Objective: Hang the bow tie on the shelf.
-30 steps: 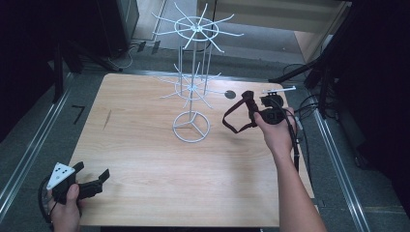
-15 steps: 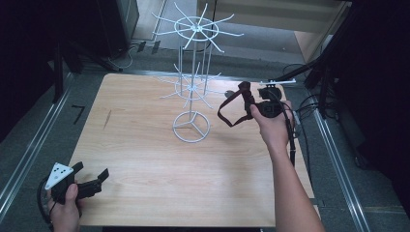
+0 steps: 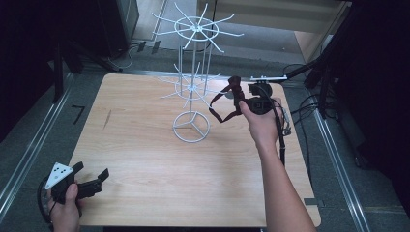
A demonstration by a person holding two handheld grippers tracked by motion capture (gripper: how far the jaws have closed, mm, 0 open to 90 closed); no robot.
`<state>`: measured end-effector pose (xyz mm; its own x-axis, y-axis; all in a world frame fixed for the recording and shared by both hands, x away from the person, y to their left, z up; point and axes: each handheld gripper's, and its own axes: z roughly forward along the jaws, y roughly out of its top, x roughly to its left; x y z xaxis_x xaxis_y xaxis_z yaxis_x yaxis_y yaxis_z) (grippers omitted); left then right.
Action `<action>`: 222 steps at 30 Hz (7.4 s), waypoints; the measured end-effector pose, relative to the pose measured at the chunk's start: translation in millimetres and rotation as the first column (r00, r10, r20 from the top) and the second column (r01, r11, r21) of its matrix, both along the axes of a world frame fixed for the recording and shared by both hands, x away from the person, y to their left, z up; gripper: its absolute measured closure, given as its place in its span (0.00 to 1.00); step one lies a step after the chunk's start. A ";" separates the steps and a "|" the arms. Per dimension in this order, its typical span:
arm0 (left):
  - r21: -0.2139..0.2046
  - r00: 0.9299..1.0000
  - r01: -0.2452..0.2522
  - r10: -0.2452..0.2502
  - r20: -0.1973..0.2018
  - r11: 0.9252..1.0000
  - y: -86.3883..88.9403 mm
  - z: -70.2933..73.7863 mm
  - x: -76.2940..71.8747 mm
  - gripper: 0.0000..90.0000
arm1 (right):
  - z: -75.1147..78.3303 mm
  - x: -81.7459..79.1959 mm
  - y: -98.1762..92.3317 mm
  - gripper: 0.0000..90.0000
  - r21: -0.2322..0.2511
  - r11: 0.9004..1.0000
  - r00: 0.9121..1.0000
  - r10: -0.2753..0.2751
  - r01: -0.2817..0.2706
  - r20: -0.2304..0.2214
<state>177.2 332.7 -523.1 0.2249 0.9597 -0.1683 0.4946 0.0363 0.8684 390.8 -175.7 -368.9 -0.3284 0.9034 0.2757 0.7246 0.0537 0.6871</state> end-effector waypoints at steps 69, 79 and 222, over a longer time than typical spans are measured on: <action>-0.001 1.000 -0.005 0.005 -0.004 1.000 0.7 0.0 1.1 0.00 | -12.9 -4.8 25.0 0.88 -0.032 0.996 0.996 0.088 -0.088 -0.022; -0.001 1.000 -0.004 0.004 -0.002 1.000 0.7 0.0 1.0 0.00 | -31.9 0.3 40.9 0.86 -0.044 0.995 0.995 0.091 -0.092 -0.032; 0.012 1.000 -0.005 0.005 -0.003 1.000 -0.8 0.1 1.0 0.00 | -183.7 -203.3 -188.7 0.18 -0.008 0.986 0.971 -0.160 0.164 0.178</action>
<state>178.2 332.0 -522.9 0.2197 0.9628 -0.1571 0.4969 0.0281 0.8673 187.4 -364.4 -552.6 -0.2188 0.9540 0.2050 0.5923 -0.0371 0.8049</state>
